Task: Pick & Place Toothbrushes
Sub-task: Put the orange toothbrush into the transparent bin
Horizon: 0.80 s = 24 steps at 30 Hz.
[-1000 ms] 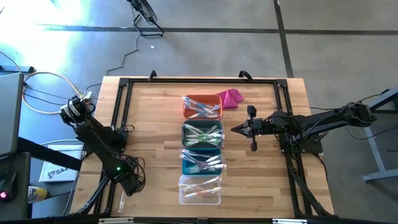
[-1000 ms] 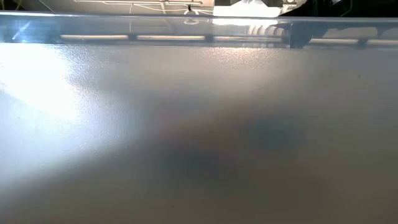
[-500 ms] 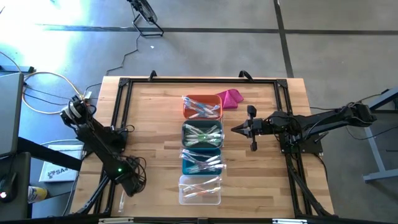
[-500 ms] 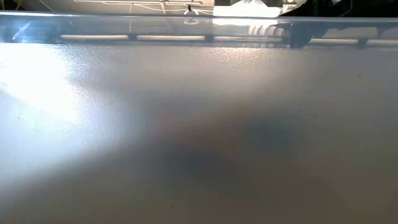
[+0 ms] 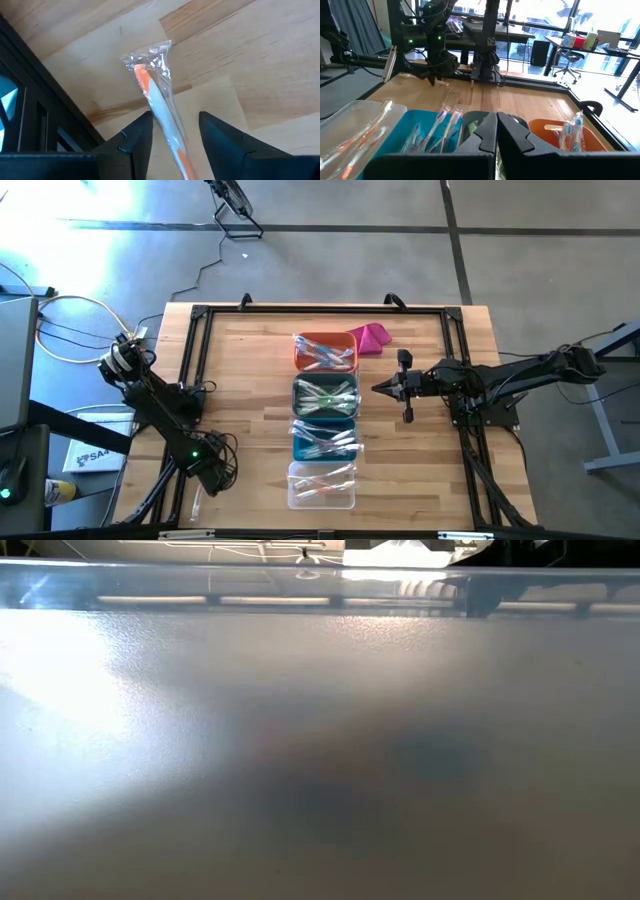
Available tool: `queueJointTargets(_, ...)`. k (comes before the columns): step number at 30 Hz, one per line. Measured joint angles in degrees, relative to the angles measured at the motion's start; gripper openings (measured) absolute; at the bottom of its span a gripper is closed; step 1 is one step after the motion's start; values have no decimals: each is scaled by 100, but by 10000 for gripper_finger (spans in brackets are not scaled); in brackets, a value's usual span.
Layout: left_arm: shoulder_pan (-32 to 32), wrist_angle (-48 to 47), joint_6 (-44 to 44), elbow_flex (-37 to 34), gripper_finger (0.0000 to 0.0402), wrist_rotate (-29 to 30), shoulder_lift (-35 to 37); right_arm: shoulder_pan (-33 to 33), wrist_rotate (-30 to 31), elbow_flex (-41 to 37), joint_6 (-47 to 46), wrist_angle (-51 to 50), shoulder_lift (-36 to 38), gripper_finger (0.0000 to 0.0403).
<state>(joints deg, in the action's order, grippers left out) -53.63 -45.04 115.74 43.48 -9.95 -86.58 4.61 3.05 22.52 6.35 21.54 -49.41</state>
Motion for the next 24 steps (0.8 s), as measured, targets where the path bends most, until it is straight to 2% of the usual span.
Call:
queueJointTargets(15, -2, 119, -5, 0, 39, 253, -5, 0, 0, 0, 0, 0, 0, 5)
queueJointTargets(20, -2, 133, -21, 0, 17, 290, -5, 1, 0, 0, 0, 2, 0, 5)
queueJointTargets(24, -6, 154, -45, 0, 17, 426, -5, 1, 0, 0, 0, 2, 0, 5)
